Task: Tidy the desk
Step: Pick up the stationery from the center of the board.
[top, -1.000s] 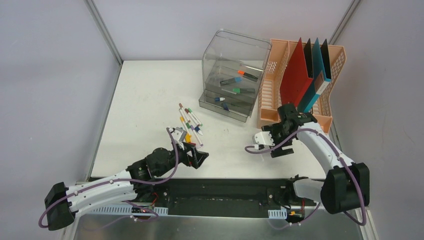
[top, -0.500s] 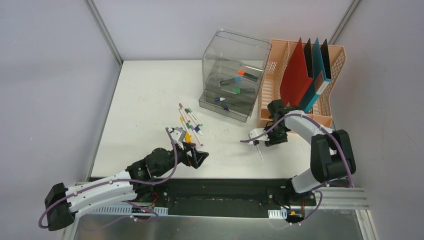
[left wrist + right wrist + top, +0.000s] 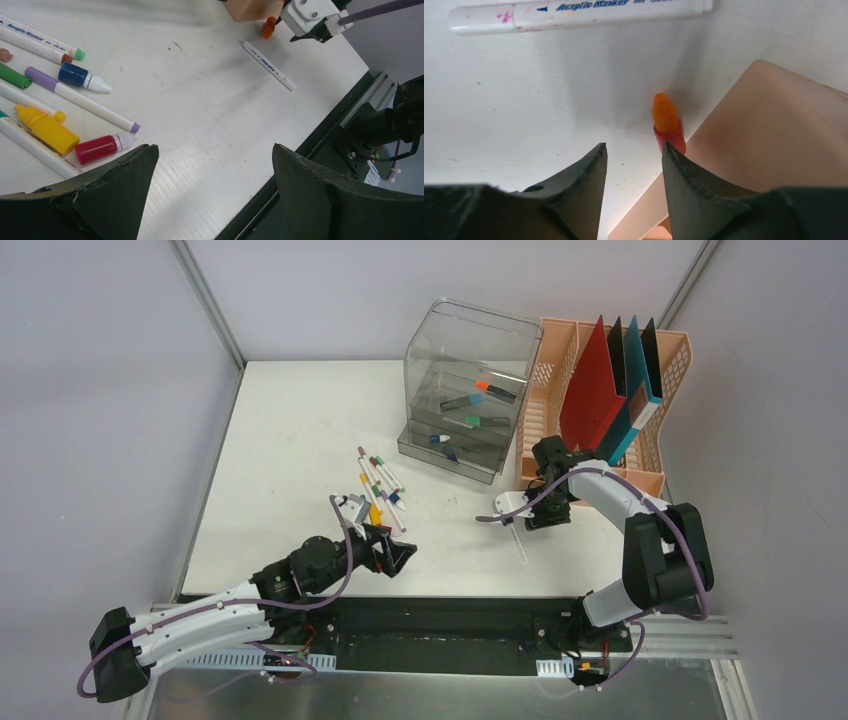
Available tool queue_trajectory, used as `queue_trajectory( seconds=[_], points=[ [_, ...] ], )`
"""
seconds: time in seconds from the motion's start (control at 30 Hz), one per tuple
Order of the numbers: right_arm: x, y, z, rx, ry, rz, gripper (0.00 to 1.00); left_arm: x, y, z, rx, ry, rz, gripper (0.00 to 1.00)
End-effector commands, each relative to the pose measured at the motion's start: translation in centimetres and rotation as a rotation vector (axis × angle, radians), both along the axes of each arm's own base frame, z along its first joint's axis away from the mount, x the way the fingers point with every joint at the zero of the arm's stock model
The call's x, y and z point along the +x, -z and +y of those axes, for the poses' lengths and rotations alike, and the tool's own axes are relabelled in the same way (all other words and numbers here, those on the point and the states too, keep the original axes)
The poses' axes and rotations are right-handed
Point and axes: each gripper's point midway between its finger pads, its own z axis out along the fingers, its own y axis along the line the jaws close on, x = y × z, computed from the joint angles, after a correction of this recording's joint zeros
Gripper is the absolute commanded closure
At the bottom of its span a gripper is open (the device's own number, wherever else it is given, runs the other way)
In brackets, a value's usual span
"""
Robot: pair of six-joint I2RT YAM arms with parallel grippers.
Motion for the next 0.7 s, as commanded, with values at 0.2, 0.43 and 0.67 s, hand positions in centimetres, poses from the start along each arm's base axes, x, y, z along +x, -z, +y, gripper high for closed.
queue_trajectory(
  seconds=[0.2, 0.43, 0.67],
  points=[
    [2.0, -0.6, 0.5, 0.011, 0.031, -0.103, 0.47, 0.0, 0.2, 0.1, -0.016, -0.006, 0.005, 0.12],
    [3.0, 0.7, 0.2, -0.019, 0.049, -0.112, 0.48, 0.0, 0.3, 0.2, -0.012, -0.005, 0.01, 0.12],
    [2.4, 2.3, -0.3, -0.053, 0.066, -0.062, 0.56, -0.1, 0.4, 0.3, -0.014, -0.007, 0.011, 0.12]
  ],
)
